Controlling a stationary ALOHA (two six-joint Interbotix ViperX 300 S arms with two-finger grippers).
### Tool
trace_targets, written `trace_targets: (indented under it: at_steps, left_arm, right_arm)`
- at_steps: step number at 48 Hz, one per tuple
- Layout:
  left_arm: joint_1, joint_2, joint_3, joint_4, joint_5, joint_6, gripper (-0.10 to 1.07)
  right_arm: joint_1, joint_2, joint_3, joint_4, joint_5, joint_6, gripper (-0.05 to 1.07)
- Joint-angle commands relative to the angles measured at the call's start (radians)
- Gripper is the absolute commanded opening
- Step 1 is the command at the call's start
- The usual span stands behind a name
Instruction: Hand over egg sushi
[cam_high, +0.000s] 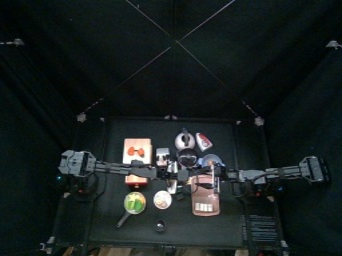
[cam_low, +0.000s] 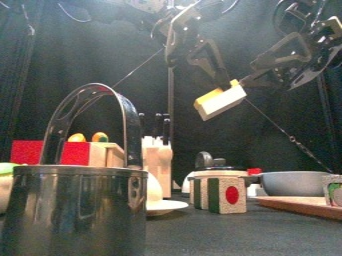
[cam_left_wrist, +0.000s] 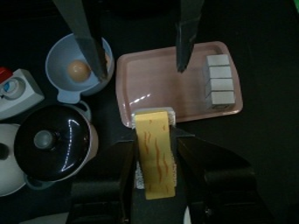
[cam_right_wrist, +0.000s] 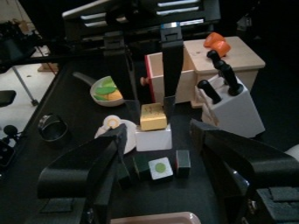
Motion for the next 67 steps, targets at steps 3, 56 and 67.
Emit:
trace_targets:
  at_steps: [3,56,67]
  left_arm:
    - [0.003,-0.012,-0.031,0.003,-0.026,-0.002,0.64]
    - [0.006,0.009,-0.034,0.003,-0.04,0.0,0.66]
    - [0.006,0.009,-0.032,0.0,-0.055,0.0,0.73]
  right_arm:
    - [-0.002,0.026,-0.034,0.012,-0.005,-0.002,0.92]
    - [0.009,0.184,-0.107,0.048,0.06,-0.002,0.75]
    - [0.009,0.17,-0.106,0.044,0.067,-0.002,0.6]
